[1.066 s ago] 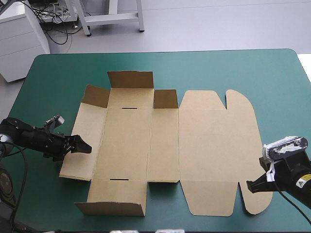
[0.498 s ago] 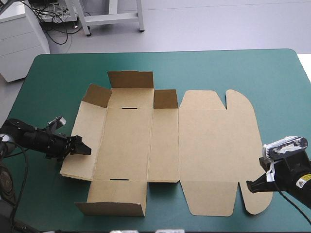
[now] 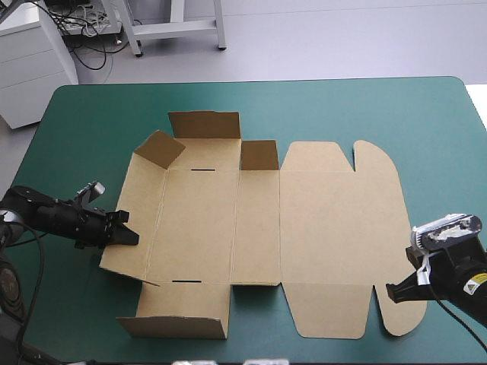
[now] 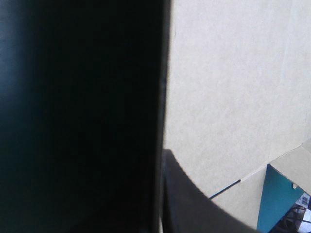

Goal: Fold the box

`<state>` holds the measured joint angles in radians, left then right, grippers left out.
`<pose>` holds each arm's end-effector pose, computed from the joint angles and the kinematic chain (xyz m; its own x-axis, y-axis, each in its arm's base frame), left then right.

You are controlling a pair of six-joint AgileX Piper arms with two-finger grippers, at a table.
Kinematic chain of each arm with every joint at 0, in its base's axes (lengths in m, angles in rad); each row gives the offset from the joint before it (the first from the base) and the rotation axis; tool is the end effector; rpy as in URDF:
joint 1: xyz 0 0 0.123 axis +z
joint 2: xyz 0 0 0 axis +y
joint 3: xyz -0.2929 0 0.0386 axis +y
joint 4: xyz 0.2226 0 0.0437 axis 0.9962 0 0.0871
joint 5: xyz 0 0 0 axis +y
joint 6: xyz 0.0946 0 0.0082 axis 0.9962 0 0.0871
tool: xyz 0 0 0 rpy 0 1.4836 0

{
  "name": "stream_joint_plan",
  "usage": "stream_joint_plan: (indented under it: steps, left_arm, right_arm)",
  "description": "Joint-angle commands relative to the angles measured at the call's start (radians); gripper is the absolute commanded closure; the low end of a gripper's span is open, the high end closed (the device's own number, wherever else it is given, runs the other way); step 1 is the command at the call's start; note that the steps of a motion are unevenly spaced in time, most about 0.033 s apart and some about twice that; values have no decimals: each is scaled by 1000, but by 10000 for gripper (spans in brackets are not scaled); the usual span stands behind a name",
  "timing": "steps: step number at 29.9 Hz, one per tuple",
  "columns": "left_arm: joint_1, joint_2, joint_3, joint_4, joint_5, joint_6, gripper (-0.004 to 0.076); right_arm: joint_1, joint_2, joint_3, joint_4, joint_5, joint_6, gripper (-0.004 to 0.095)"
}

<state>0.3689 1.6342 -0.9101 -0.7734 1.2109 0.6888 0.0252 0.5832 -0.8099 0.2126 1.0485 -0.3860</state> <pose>0.2479 0.0293 0.2272 -0.9915 -0.0993 -0.0837 -0.0198 0.7522 -0.6586 0.0532 0.0187 0.3472 -0.5927 -0.2855 -0.7532 -0.3377 0.9370 -0.0894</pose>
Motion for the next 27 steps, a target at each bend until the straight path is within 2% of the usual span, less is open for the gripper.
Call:
stream_joint_plan:
  steps: [1,3,11,27]
  left_arm:
    - [-24,-32,-15,-42,96,5,756]
    - [-52,-32,-17,-42,91,53,756]
    - [-195,-32,-120,34,58,23,756]
    - [-505,-32,-659,445,-43,-90,756]
  right_arm:
    - [-7,3,-23,13,-42,-9,931]
    - [-7,3,-23,11,-41,-9,931]
    - [-7,3,-23,11,-33,-9,931]
    - [-7,3,-24,11,-29,-9,931]
